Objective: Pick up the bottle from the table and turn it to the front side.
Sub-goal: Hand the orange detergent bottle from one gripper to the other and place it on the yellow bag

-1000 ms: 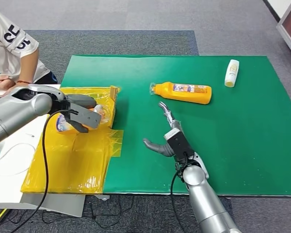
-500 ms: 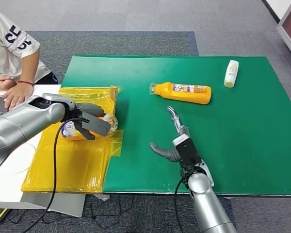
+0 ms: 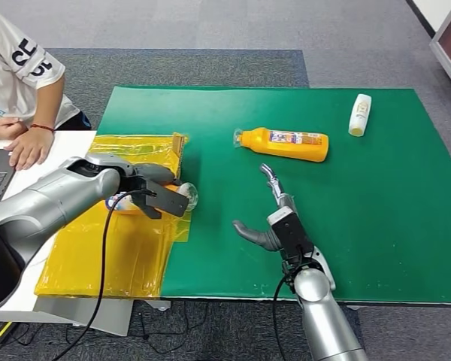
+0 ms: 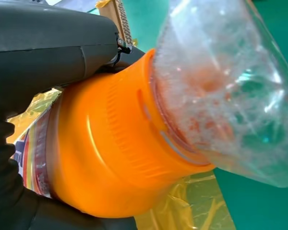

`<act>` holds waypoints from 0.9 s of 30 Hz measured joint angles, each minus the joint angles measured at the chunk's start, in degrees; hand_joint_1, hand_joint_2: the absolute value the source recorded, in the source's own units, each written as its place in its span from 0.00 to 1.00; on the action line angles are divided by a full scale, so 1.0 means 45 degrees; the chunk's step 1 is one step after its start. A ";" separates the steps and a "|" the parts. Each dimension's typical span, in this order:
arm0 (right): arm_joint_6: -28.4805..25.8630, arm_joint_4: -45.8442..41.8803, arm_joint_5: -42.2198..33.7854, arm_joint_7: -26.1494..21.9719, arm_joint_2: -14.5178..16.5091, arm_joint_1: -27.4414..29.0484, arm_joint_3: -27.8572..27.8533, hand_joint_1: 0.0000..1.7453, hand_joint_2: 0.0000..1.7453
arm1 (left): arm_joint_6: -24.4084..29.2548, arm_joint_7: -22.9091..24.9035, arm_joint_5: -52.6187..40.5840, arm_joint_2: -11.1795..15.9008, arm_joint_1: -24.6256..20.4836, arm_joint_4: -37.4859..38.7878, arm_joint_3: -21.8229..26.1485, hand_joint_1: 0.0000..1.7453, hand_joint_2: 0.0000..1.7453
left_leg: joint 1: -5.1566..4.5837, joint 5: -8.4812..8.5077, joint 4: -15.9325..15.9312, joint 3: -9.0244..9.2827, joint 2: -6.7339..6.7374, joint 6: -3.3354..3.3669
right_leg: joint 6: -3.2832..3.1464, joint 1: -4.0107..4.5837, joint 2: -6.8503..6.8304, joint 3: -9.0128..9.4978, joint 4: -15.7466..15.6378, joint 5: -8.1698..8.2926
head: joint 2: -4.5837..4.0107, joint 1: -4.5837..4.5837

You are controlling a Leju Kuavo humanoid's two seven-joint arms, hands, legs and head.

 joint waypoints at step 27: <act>-0.0217 0.0034 0.0192 0.0055 -0.0109 0.0392 -0.0058 0.00 1.00 | 0.2651 -0.0390 -0.1057 0.0098 0.1352 -0.0008 0.1909 0.00 1.00 | 0.0001 0.0002 0.0000 -0.0027 0.0002 -0.0004 | -0.0002 0.0001 0.0003 -0.0033 0.0000 0.0001 | 0.0000 -0.0001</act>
